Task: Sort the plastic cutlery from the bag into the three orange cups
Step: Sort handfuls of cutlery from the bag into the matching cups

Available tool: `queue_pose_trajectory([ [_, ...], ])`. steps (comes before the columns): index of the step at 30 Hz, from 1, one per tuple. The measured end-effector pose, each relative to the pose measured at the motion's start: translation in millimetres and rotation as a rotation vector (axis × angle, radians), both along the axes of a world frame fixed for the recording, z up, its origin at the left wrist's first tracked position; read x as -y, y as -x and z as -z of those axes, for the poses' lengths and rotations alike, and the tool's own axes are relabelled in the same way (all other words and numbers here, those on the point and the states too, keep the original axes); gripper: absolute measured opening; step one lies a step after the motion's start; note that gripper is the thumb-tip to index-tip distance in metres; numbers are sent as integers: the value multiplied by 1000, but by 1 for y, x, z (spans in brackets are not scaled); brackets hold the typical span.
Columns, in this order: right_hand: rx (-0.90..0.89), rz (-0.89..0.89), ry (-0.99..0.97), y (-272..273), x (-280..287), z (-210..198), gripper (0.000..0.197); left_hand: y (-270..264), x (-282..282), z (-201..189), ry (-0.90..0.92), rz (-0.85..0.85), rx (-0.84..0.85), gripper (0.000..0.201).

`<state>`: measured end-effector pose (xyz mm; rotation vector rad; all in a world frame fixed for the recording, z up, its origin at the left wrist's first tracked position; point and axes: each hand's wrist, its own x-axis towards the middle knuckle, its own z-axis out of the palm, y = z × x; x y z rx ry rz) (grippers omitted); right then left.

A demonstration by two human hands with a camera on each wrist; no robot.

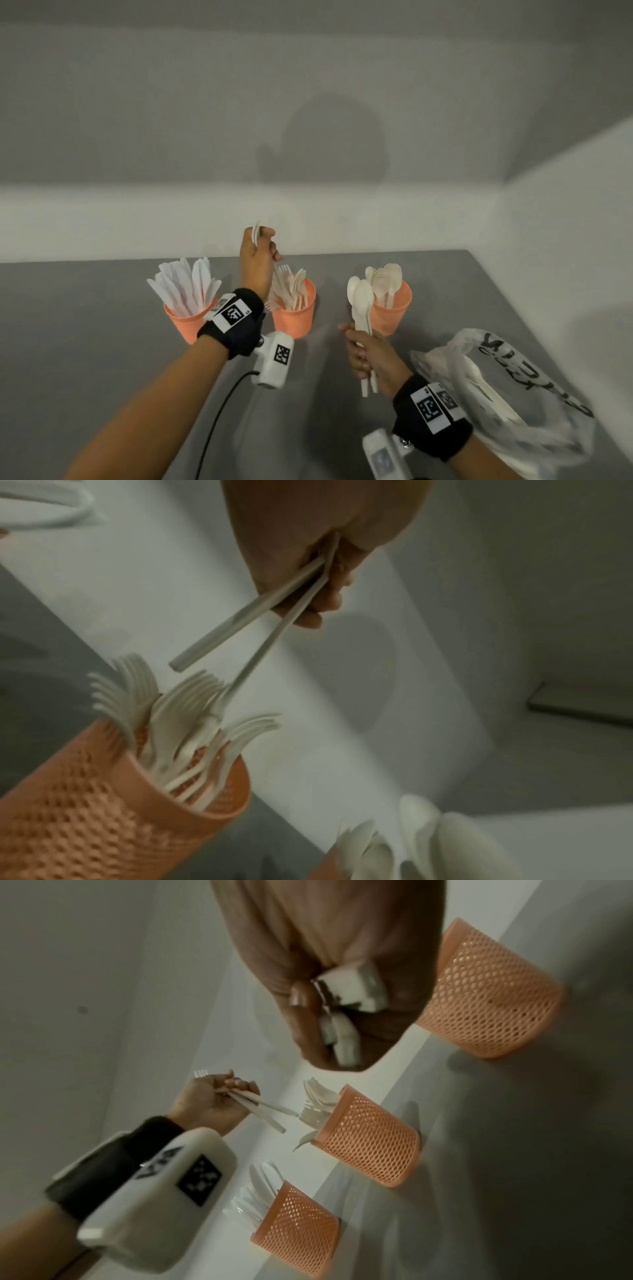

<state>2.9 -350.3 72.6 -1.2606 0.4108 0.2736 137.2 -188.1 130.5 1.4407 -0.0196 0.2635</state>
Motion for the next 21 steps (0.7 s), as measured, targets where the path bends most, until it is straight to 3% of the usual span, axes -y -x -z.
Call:
queue_pose_trajectory([
  [5,7,7,5,-2,10,-2,18,-5,18,27,-80,-23,-10,27],
  [11,11,19,36,-6,15,-1,18,-1,26,44,-260,46,92,24],
  [21,6,5,50,-11,4,4,17,-14,18,43,-30,-76,-37,17],
])
